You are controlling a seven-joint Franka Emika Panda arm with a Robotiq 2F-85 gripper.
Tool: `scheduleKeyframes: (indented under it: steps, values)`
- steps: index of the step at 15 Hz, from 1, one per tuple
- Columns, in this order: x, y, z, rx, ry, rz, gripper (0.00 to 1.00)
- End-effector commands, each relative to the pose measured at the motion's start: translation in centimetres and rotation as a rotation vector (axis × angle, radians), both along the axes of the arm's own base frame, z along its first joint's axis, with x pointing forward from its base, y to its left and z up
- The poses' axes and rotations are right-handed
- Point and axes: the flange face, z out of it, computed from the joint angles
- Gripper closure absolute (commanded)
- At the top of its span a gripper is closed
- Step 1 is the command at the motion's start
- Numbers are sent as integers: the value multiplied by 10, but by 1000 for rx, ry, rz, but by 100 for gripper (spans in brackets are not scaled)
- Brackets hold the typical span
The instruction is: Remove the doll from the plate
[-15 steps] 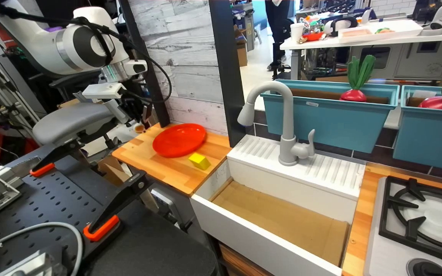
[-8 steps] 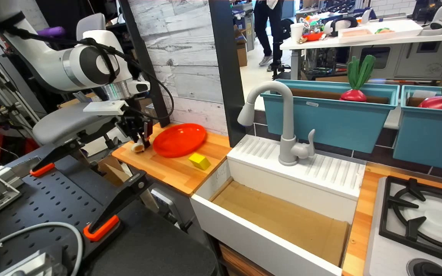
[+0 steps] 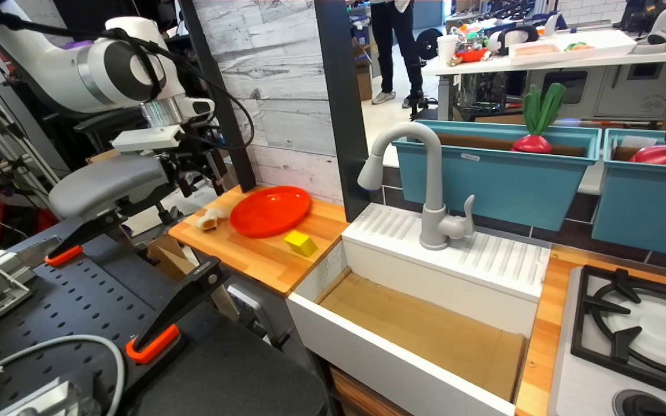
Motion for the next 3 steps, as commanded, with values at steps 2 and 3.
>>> scheduleKeyframes:
  steps: [2, 3]
  values:
    - [-3, 5, 24, 12, -14, 24, 0]
    - [-4, 5, 30, 13, -16, 29, 0]
